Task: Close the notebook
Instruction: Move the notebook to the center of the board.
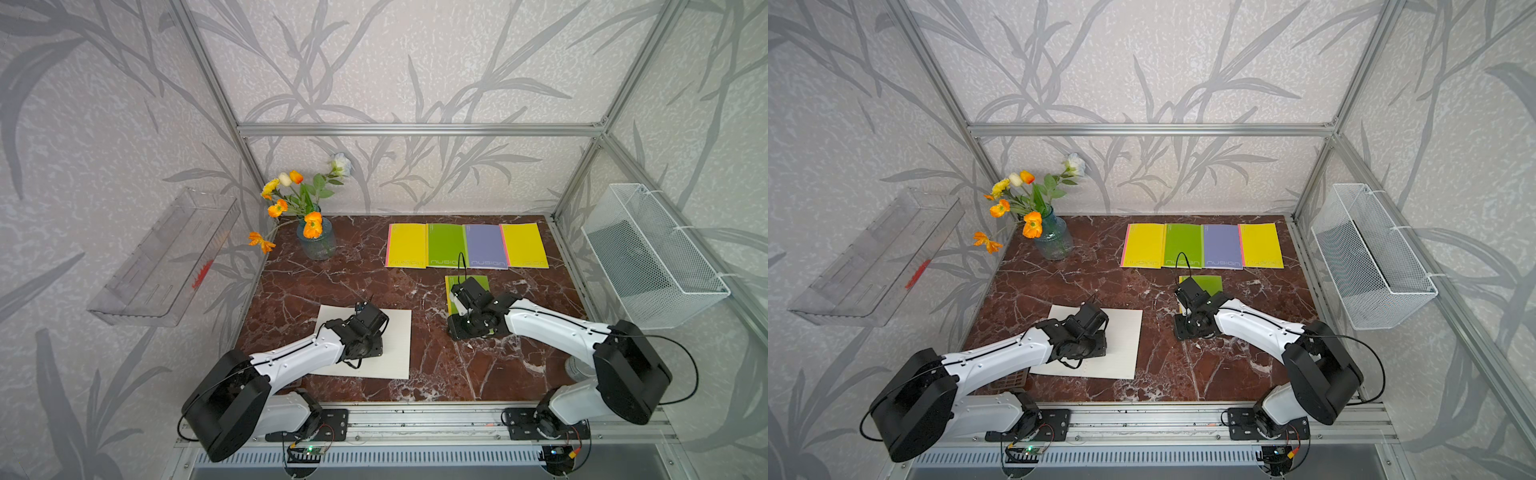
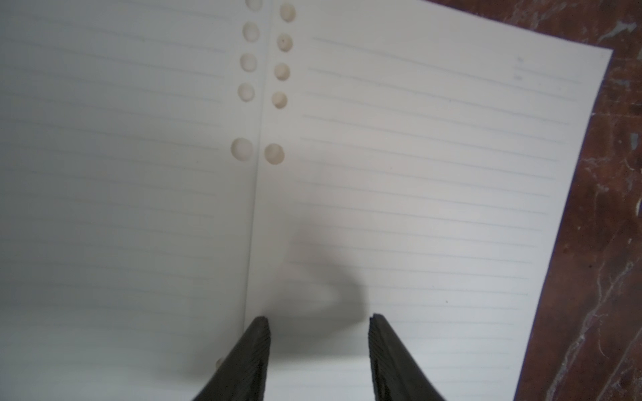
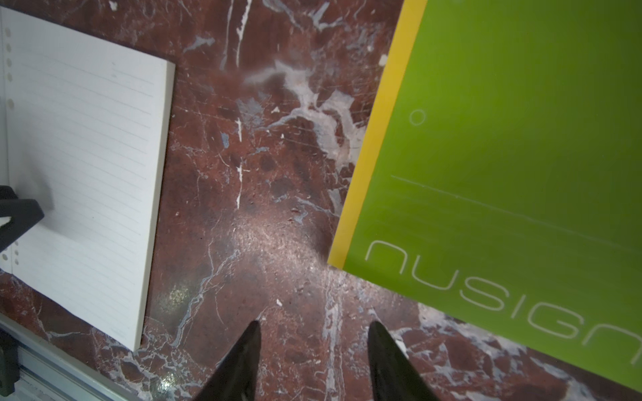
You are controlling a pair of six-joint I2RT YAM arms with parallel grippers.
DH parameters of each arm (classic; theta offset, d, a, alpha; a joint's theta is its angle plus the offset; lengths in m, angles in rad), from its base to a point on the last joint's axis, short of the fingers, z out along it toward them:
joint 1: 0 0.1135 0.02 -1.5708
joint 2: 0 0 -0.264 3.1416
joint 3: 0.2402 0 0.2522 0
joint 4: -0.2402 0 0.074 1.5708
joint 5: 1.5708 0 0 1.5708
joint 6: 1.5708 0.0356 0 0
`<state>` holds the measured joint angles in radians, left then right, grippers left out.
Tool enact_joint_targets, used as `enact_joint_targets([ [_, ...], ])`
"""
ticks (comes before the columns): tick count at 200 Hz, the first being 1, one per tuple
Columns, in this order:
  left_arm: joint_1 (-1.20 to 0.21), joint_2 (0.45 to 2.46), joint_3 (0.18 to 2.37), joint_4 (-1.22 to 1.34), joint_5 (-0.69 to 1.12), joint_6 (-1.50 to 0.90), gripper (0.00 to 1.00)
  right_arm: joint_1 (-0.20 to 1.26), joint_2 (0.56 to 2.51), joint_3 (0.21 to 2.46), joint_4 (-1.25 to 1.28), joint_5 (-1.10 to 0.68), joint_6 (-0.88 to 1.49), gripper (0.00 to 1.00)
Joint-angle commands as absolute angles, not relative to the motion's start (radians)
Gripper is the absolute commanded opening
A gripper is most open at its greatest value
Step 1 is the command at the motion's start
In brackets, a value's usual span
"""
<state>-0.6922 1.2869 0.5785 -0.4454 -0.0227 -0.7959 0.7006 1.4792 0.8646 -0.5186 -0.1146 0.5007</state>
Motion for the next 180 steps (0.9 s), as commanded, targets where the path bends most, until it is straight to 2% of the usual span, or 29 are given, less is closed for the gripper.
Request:
enact_joint_targets([
  [1, -0.689, 1.350, 0.557, -0.378, 0.026, -0.794, 0.47, 0.718, 1.494, 0.883, -0.495, -0.127, 0.514, 0.51],
  [90, -0.691, 1.497, 0.640, -0.241, 0.119, -0.781, 0.46, 0.732, 1.622, 0.955, -0.459, -0.196, 0.507, 0.51],
  [180, -0.690, 1.532, 0.669, -0.232, 0.135, -0.763, 0.46, 0.736, 1.769, 1.060, -0.457, -0.213, 0.491, 0.51],
])
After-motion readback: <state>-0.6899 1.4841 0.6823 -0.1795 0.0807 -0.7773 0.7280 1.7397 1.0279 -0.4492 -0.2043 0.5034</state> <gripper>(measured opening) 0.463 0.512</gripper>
